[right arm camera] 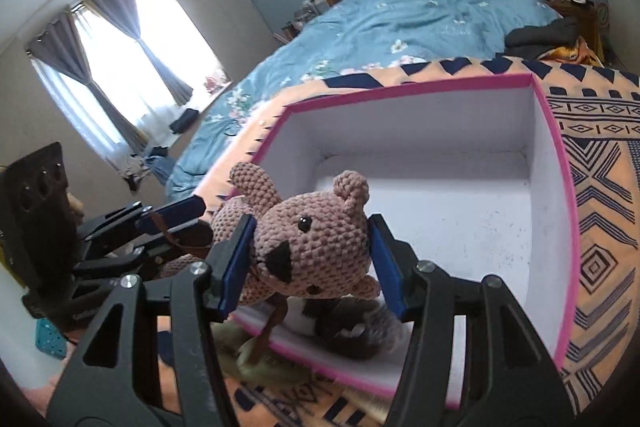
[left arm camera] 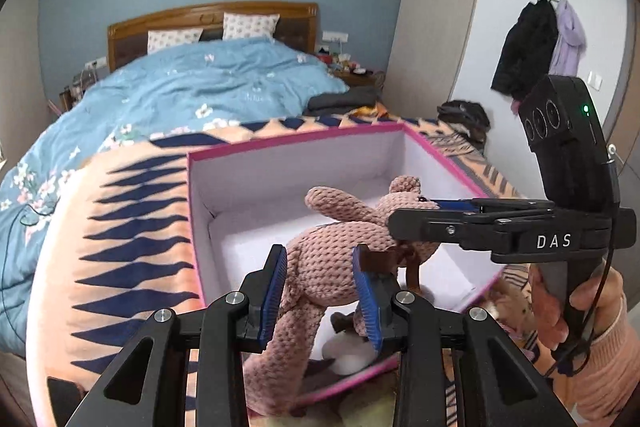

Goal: Organize objects
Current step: 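Carry the pink bunny into the pink box and open the left tool, then grasp the green frog plush with the left tool and lift it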

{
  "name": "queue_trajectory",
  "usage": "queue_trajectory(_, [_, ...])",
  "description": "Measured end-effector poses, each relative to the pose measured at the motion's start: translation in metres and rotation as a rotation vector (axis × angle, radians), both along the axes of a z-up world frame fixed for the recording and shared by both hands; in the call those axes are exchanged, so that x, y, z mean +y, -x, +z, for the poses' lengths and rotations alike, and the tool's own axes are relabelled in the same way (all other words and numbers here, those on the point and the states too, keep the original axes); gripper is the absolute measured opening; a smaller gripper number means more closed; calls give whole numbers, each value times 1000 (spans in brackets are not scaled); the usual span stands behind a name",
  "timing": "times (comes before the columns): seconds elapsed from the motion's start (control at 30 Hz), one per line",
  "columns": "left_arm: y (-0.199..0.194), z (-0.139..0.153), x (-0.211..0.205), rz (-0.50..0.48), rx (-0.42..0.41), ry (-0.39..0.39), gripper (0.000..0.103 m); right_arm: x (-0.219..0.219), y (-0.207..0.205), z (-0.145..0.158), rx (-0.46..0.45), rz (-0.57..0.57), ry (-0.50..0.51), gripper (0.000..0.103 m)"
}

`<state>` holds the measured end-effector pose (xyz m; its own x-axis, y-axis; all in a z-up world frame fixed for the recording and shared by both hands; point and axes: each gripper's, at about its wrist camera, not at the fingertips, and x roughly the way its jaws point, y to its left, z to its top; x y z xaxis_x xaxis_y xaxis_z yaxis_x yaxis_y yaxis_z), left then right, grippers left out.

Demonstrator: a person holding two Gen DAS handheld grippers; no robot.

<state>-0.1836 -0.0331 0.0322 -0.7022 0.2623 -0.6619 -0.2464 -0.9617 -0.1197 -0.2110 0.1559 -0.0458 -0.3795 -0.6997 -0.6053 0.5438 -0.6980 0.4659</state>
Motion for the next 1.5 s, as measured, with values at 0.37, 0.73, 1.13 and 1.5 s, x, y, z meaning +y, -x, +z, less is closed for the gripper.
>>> queue_trajectory(0.37, [28, -30, 7, 46, -67, 89, 35, -30, 33, -41, -142, -25, -187, 62])
queue_trajectory(0.73, [8, -24, -7, 76, -11, 64, 54, -24, 23, -41, -108, -16, -217, 64])
queue_trajectory(1.13, [-56, -1, -20, 43, 114, -29, 78, -3, -25, -14, 0, 44, -101, 64])
queue_trajectory(1.5, [-104, -35, -33, 61, 51, -58, 81, -2, -124, -4, 189, 220, -76, 64])
